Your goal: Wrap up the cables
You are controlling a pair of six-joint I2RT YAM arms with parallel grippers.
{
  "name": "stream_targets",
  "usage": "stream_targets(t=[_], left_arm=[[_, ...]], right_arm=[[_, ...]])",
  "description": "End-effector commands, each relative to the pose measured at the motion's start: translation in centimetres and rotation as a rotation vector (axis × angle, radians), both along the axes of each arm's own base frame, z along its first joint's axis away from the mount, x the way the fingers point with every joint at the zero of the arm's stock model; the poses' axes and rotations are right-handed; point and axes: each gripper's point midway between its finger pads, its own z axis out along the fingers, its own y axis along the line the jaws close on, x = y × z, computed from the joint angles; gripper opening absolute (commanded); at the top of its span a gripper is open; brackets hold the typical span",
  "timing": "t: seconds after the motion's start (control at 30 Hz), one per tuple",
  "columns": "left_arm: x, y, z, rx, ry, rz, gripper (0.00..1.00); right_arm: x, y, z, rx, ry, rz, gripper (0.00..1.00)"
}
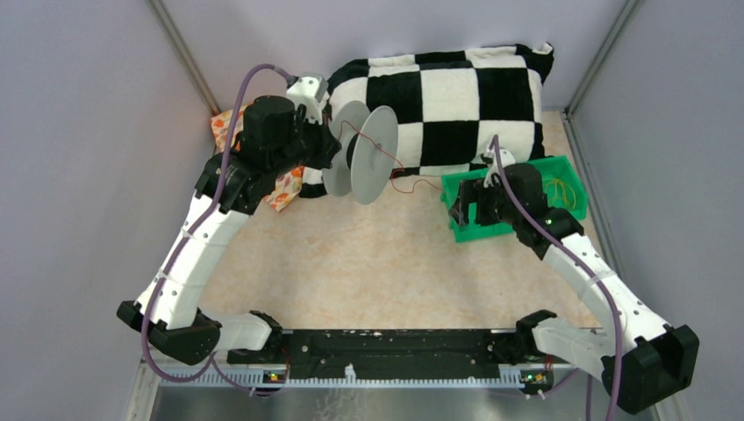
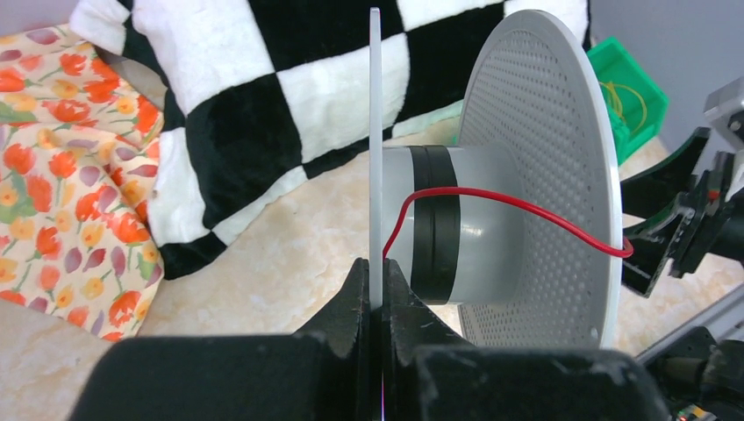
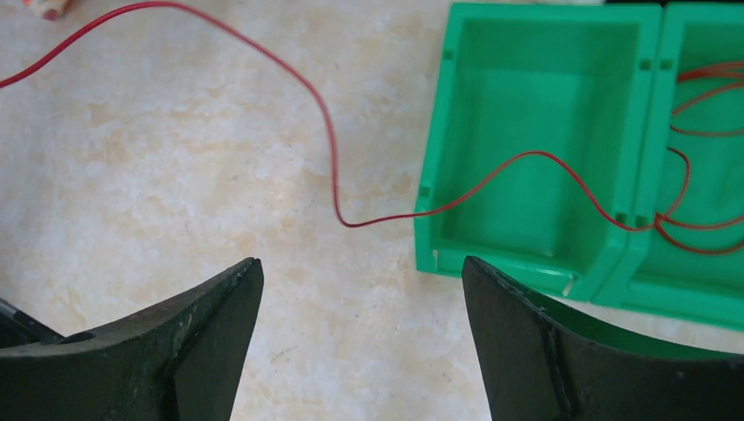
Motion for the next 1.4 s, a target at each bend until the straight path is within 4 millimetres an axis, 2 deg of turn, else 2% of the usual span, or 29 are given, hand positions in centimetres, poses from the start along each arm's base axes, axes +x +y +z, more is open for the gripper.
stream_targets(t=[0.0,0.1,0.23,0.43,0.53,0.57,0.6,0.63,0.67,0.73,0.8,0.87,0.97,1.07,1.2,1.27,1.37], left_arm=[[-0.6,-1.1,3.7,-0.106,-0.055,-0.046,0.00],[-0.7,-1.6,4.2,-0.132,-0.054,-0.067,0.00],[-0.9,-1.6,4.7,-0.146,-0.065,-0.068,0.00],[-1.1,-0.9,5.5,-0.154,-0.094,-0.046,0.00],[-1.3,-0.9,5.6,-0.158,-0.091,-0.049,0.00],[-1.3,-0.8,5.6,-0.159,-0.092,-0.049,0.00],[-1.4,-0.8,5.7,-0.158,-0.094,-0.048,0.00],[-1.4,-0.7,5.8,-0.157,-0.097,-0.048,0.00],[-1.5,-0.6,5.8,-0.155,-0.097,-0.052,0.00],[-1.5,-0.4,5.4,-0.138,-0.083,-0.054,0.00],[-1.3,-0.3,4.1,-0.103,-0.046,-0.053,0.00],[-1.4,-0.3,2.4,-0.078,-0.007,-0.067,0.00],[-2.0,-0.2,0.2,-0.048,0.037,-0.093,0.00],[-3.3,-0.4,-2.6,0.011,0.085,-0.177,0.00],[-5.7,-0.8,-7.5,0.069,0.170,-0.308,0.00],[-6.8,-0.9,-9.0,0.072,0.208,-0.355,0.00],[-7.7,-0.7,-9.7,0.087,0.232,-0.382,0.00]], right_arm=[[1.1,3.0,4.5,0.094,-0.261,0.130,0.84],[1.5,4.3,4.9,0.103,-0.320,0.191,0.80],[3.2,4.3,4.7,0.068,-0.351,0.160,0.79],[4.9,4.3,2.0,-0.017,-0.305,0.154,0.80],[5.0,4.8,1.0,-0.005,-0.273,0.163,0.75],[5.2,4.7,1.0,0.003,-0.269,0.147,0.66],[5.4,4.5,1.1,0.009,-0.263,0.121,0.48],[5.7,4.2,1.2,0.013,-0.256,0.085,0.21],[6.0,3.9,1.4,0.012,-0.252,0.051,0.01],[6.5,3.5,2.4,0.006,-0.260,0.022,0.00],[6.8,3.4,4.3,0.010,-0.298,0.014,0.00],[7.0,3.2,7.0,0.031,-0.375,-0.002,0.00],[7.6,1.4,11.0,0.048,-0.527,-0.096,0.00],[9.1,-0.8,13.1,0.052,-0.564,-0.177,0.00],[12.1,-2.9,13.2,0.085,-0.508,-0.234,0.00],[13.2,-3.2,13.2,0.079,-0.495,-0.246,0.00],[14.4,-3.3,12.2,0.061,-0.455,-0.258,0.00]])
